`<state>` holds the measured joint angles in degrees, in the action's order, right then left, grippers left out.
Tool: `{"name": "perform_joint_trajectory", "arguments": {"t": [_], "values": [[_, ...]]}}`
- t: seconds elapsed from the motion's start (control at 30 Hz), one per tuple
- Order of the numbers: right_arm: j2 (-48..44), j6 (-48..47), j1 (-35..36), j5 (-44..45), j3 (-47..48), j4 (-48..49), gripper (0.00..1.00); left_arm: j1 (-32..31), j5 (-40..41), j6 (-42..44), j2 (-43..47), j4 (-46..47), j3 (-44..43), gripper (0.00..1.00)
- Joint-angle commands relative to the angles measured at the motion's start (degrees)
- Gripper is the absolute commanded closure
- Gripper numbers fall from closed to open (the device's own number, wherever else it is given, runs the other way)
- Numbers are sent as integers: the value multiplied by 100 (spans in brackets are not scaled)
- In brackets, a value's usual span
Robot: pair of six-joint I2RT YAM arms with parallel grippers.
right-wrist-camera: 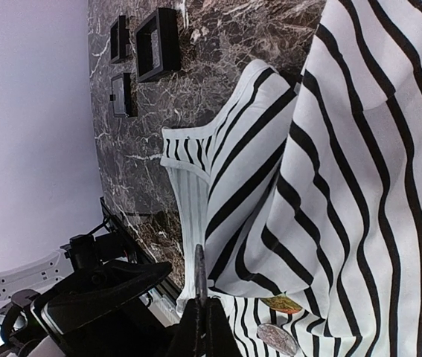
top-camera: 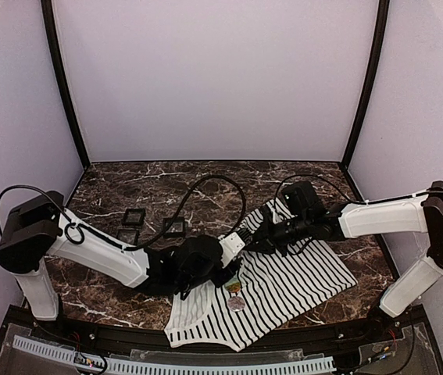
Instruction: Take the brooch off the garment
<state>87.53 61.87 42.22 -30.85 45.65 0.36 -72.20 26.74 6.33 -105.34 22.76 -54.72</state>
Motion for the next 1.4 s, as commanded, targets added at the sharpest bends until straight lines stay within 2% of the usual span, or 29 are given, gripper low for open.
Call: {"name": "perform_joint_trajectory", "arguments": {"t": [0.0,0.1,0.27,0.43,0.5,0.73,0.87,1.13,1.23,1.37], "values": [[-80,49,52,-27,136,56,100,-22,107,150,-100,24,-198,58],[-56,36,50,-33,146,59,100,-26,135,206,-199,-60,-335,60],[-37,36,59,-44,146,56,100,-81,348,302,-311,-137,-420,79],[-38,-11,63,-41,155,38,99,-104,566,302,-332,-243,-454,93],[-78,-17,59,36,140,-2,85,-116,630,292,-304,-283,-437,98],[-511,-357,33,759,176,-445,56,-118,530,-279,76,-343,-102,99],[-859,-575,-19,1018,-131,-313,46,-68,-29,-836,516,-528,118,99],[-1651,-1845,-14,653,-1145,1238,41,487,-2221,-2032,1195,-516,560,99],[-2031,-2257,3,155,-1545,2049,35,693,-2522,-2408,1409,-290,707,99],[-2285,-2285,53,-196,-1958,2790,26,778,-2654,-2705,1616,-26,847,99]]}}
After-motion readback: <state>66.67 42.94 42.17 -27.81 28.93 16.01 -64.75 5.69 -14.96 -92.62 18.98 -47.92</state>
